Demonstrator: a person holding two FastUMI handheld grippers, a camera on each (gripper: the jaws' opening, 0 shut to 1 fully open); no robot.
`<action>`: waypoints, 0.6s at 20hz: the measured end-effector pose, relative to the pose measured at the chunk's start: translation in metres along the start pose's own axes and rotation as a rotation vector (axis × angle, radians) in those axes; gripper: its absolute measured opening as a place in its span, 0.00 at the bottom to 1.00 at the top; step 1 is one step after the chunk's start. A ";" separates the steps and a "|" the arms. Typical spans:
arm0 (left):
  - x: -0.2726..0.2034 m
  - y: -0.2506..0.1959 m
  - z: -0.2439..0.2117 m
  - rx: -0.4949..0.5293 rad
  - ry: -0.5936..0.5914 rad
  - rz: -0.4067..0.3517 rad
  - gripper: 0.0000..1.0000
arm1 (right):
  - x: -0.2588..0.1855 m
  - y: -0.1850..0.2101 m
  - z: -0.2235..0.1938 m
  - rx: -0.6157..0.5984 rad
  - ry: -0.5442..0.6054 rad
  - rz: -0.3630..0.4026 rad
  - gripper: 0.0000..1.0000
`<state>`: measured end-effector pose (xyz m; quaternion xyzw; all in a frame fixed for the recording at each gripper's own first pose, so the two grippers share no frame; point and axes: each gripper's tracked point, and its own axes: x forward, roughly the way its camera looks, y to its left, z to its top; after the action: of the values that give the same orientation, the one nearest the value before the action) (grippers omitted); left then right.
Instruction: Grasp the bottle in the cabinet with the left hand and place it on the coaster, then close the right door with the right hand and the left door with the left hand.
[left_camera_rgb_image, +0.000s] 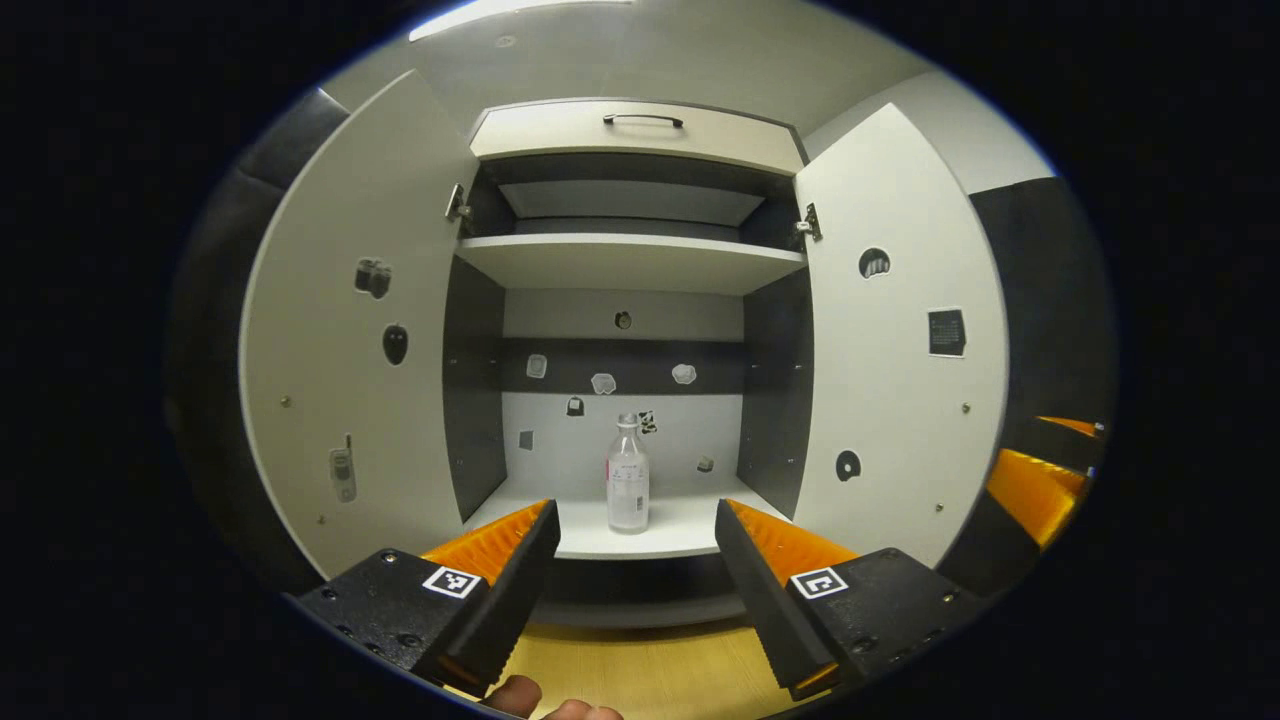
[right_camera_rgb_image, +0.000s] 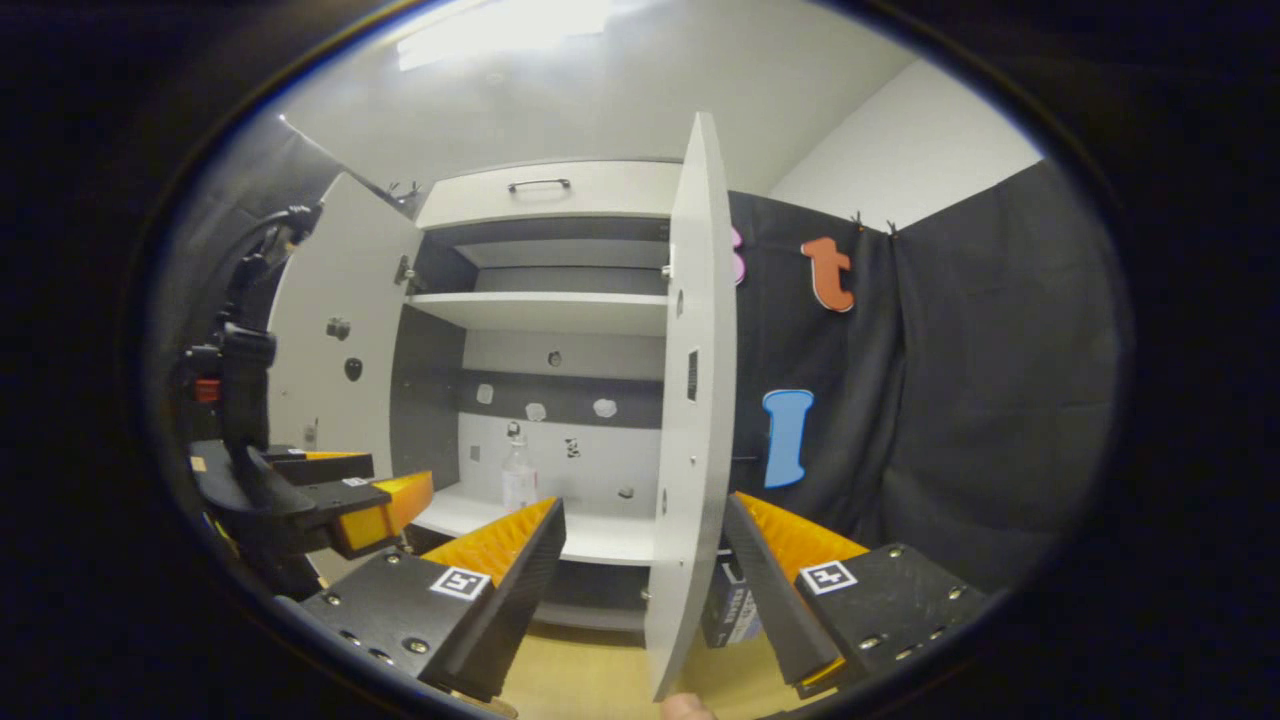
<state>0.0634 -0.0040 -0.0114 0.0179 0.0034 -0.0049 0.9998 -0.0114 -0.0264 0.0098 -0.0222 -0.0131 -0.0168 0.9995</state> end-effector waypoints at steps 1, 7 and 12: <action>0.015 0.002 -0.001 0.010 -0.007 -0.003 0.96 | -0.001 -0.007 0.000 -0.003 -0.001 -0.024 0.97; 0.114 0.009 -0.026 0.034 0.038 -0.019 0.97 | -0.012 -0.052 -0.005 -0.038 0.012 -0.186 0.97; 0.177 0.013 -0.037 0.040 0.050 -0.001 0.97 | -0.027 -0.084 -0.015 -0.063 0.050 -0.307 0.97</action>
<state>0.2407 0.0087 -0.0493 0.0380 0.0285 -0.0052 0.9989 -0.0409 -0.1096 -0.0021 -0.0507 0.0089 -0.1703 0.9840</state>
